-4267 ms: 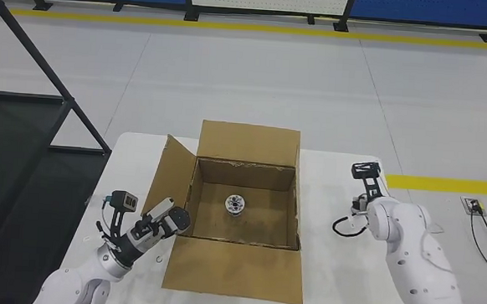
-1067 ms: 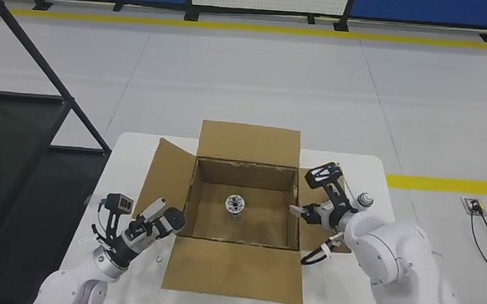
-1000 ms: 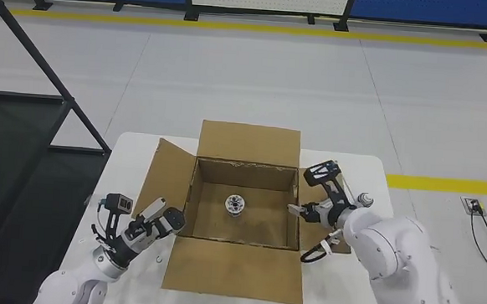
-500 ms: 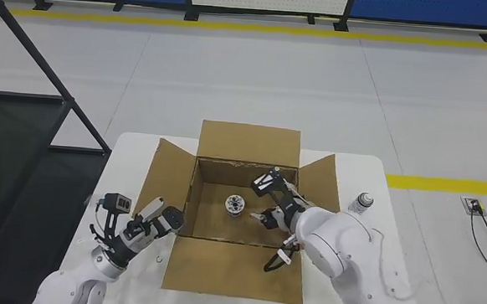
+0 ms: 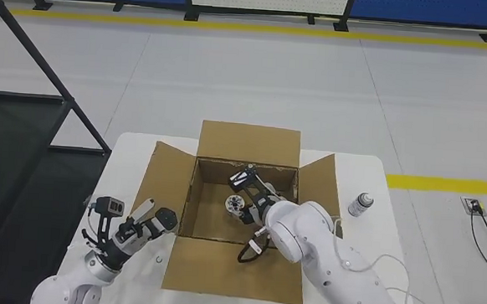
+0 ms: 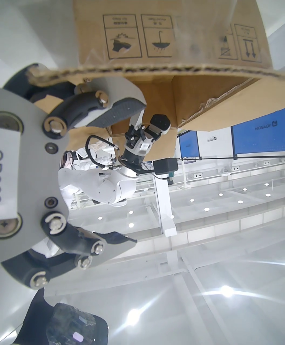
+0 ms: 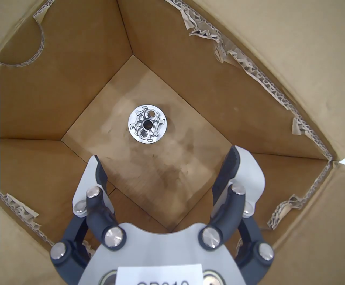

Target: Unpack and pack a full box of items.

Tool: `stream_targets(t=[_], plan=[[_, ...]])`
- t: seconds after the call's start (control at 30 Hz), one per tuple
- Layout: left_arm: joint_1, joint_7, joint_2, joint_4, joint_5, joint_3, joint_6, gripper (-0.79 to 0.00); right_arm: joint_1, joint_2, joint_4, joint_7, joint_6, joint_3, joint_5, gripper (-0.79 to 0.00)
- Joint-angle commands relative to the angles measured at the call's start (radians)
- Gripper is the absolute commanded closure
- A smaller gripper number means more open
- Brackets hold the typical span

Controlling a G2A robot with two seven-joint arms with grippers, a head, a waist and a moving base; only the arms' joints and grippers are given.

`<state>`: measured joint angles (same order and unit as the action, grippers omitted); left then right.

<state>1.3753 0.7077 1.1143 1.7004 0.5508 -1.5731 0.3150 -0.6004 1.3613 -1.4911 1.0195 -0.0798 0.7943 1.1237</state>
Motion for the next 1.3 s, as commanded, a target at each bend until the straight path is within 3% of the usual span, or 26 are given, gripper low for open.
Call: stream_targets(t=[0.0,0.17,0.27,0.33,0.43,1.03,1.07,1.1,1.27], plan=[[-0.001,0.004,0.000,-0.002,0.005,0.001,0.003,-0.785,0.000,0.000,0.000,0.000,0.000,0.000,0.000,-0.785],[-0.006,0.017,0.000,-0.008,0.010,0.002,0.003,-0.785,0.000,0.000,0.000,0.000,0.000,0.000,0.000,-0.785],[-0.015,0.027,-0.001,-0.011,0.006,0.001,-0.003,-0.785,-0.027,0.000,0.009,-0.056,-0.006,0.013,-0.005,-0.785],[-0.022,0.034,-0.002,-0.011,0.002,-0.001,-0.007,-0.785,-0.033,0.008,0.029,-0.091,-0.079,0.005,0.029,-0.785],[-0.026,0.040,-0.002,-0.009,-0.001,-0.003,-0.012,-0.785,-0.022,0.024,0.066,-0.125,-0.066,-0.011,-0.016,-0.785],[0.001,0.048,-0.004,-0.013,0.019,-0.024,0.003,-0.785,0.216,0.195,0.550,-0.182,-0.020,-0.197,-0.179,-0.767],[0.001,0.048,-0.004,-0.014,0.020,-0.024,0.003,-0.785,0.223,0.203,0.573,-0.186,-0.013,-0.200,-0.188,-0.545],[0.001,0.049,-0.004,-0.014,0.021,-0.023,0.002,-0.785,0.231,0.210,0.593,-0.190,-0.006,-0.203,-0.199,-0.376],[0.000,0.050,-0.004,-0.016,0.022,-0.023,0.004,-0.785,0.260,0.239,0.673,-0.201,0.026,-0.204,-0.234,-0.074]])
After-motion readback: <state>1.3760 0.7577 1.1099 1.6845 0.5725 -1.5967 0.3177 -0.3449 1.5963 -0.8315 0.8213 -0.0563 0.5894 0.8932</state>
